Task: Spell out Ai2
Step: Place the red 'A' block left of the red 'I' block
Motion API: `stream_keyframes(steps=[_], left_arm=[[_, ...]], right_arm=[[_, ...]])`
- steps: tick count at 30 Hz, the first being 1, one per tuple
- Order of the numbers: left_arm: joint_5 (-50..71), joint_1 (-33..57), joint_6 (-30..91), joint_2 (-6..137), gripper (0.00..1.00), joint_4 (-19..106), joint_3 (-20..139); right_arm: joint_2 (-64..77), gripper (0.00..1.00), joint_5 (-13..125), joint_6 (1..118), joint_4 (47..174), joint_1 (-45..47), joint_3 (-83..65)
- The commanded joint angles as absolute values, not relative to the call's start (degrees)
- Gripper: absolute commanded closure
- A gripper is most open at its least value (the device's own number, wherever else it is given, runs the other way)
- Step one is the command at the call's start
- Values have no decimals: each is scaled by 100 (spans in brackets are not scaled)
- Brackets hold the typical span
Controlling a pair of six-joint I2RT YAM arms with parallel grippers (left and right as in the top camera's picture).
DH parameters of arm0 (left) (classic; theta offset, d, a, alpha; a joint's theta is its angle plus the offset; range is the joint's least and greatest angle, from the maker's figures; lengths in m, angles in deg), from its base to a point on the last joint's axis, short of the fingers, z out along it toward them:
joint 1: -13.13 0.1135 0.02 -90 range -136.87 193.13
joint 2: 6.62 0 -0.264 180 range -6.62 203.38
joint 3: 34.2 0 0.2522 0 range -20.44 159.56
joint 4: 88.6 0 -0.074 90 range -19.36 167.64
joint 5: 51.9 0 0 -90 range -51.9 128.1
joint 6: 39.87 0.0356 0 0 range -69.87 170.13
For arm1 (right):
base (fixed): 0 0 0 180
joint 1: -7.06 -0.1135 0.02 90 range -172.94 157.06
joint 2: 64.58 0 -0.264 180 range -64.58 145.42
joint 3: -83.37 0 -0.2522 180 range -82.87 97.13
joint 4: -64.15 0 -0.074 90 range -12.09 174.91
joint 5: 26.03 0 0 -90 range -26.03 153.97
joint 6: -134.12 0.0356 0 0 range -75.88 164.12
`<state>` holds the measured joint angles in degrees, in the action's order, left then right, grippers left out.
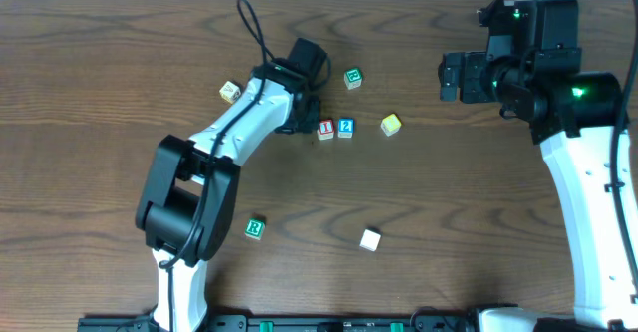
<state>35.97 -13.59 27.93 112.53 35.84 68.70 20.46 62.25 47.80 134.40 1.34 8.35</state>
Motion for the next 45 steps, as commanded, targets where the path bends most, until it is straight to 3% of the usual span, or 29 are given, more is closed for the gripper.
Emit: stream_keyframes(steps=[1, 30, 34, 45], left_arm=[[3704, -1468, 2891, 11354, 95, 3564, 6984], [3396, -1477, 2693, 11671, 94, 3503, 6975], [3403, -1477, 2679, 11673, 82, 3529, 6975], [3405, -1477, 2679, 11673, 69, 3651, 6975]], right_arm=[[2059, 1, 6199, 4837, 13438, 182, 811], [2059, 1, 6199, 4942, 13399, 182, 811], [2059, 1, 6199, 4942, 13403, 182, 811], [2059, 1, 6199, 4942, 13442, 182, 811]])
